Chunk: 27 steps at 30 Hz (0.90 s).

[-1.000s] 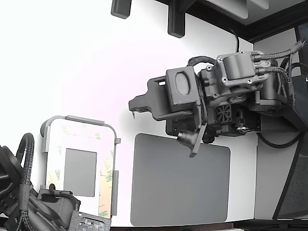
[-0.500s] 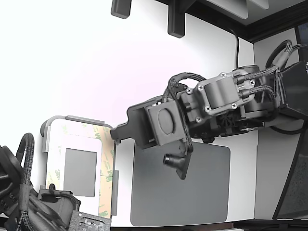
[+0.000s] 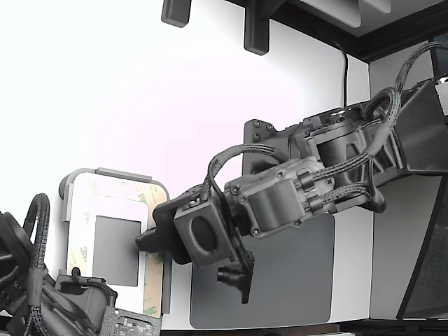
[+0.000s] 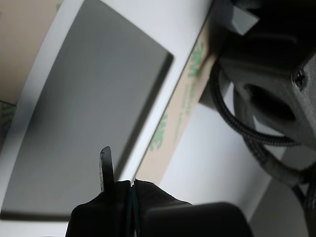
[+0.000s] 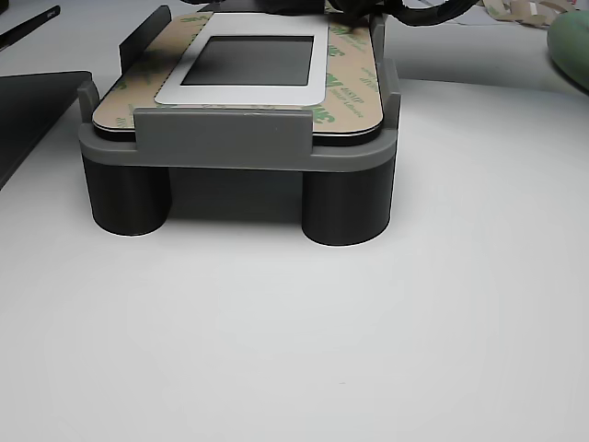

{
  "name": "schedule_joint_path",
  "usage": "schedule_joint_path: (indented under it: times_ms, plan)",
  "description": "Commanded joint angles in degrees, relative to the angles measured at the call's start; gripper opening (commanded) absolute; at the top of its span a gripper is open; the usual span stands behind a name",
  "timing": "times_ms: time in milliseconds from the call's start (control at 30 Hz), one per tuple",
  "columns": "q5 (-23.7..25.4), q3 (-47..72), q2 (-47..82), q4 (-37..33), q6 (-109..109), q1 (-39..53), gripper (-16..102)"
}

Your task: Peel off protective film from adhesive tape.

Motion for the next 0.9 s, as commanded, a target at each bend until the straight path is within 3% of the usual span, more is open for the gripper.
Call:
schedule_joint_path:
  times_ms: [0,300,867]
  plan:
    - [0.79,-2.55,-1.49,-1.05,0.09,1.23,-11]
    - [3.43,-7.56,-4.66,3.87,2.20,5.45,-11]
    - [-0.44,-9.93,-8.88,2.90,-0.97,5.36,-11]
